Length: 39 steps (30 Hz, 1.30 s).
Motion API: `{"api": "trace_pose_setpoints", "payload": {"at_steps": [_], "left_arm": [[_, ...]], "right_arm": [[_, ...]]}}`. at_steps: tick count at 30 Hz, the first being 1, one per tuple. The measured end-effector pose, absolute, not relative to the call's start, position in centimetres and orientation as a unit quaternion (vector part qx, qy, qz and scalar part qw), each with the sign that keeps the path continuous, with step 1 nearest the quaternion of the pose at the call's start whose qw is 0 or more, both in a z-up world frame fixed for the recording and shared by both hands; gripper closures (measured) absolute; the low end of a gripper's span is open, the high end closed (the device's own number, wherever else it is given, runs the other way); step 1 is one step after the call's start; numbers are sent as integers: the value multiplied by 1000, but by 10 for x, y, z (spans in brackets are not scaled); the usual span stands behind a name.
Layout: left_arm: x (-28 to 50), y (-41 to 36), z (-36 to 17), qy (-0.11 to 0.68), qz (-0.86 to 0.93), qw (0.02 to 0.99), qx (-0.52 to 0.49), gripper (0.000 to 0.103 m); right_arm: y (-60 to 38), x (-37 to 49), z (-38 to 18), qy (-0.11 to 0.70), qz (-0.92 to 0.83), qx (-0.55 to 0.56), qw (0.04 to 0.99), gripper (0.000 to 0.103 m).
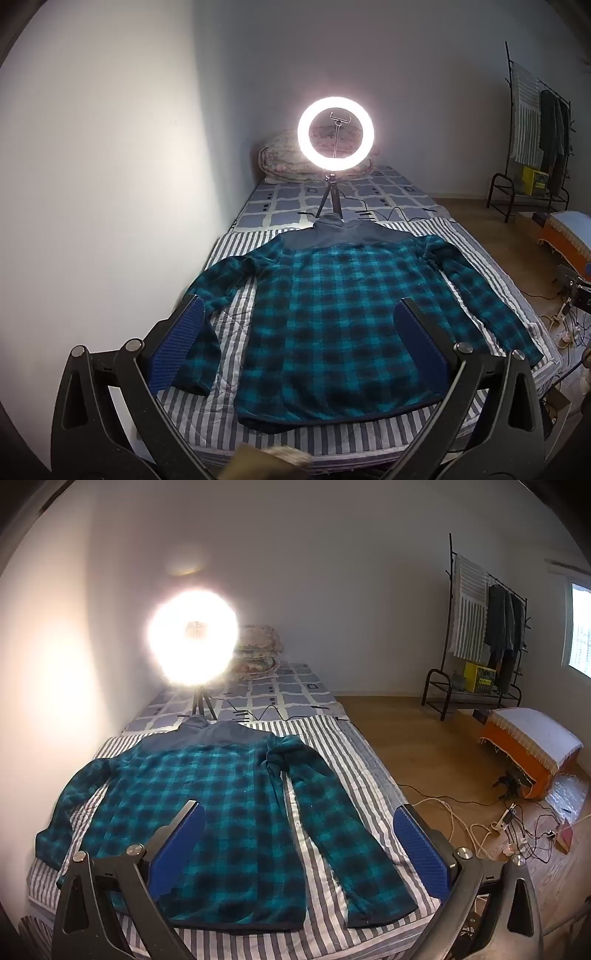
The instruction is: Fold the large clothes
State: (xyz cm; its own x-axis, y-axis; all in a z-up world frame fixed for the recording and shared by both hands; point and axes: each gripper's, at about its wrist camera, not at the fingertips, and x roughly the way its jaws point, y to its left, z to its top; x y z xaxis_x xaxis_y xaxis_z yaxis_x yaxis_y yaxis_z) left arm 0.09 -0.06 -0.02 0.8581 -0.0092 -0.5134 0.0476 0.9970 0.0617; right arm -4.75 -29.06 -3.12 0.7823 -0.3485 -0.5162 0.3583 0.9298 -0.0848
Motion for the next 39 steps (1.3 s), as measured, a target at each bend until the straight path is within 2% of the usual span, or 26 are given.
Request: {"api": "trace_pose_setpoints", "payload": {"at_steps": [39], "left_arm": [[-3,10,11,247,-10,969,19,0]], "right_arm": [[-278,-49,-25,257,-191,-9,947,0]]}}
